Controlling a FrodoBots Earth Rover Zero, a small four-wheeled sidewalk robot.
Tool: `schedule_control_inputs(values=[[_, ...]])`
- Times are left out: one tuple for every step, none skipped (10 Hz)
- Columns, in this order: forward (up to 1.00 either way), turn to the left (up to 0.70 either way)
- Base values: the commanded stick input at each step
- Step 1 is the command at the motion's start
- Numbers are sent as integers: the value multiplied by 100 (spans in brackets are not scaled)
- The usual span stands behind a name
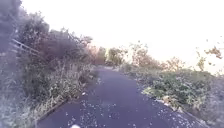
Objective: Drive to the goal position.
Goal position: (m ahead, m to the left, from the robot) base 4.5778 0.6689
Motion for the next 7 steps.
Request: schedule_control_inputs(values=[[70,0],[70,0],[70,0],[70,0],[70,0],[70,0],[70,0]])
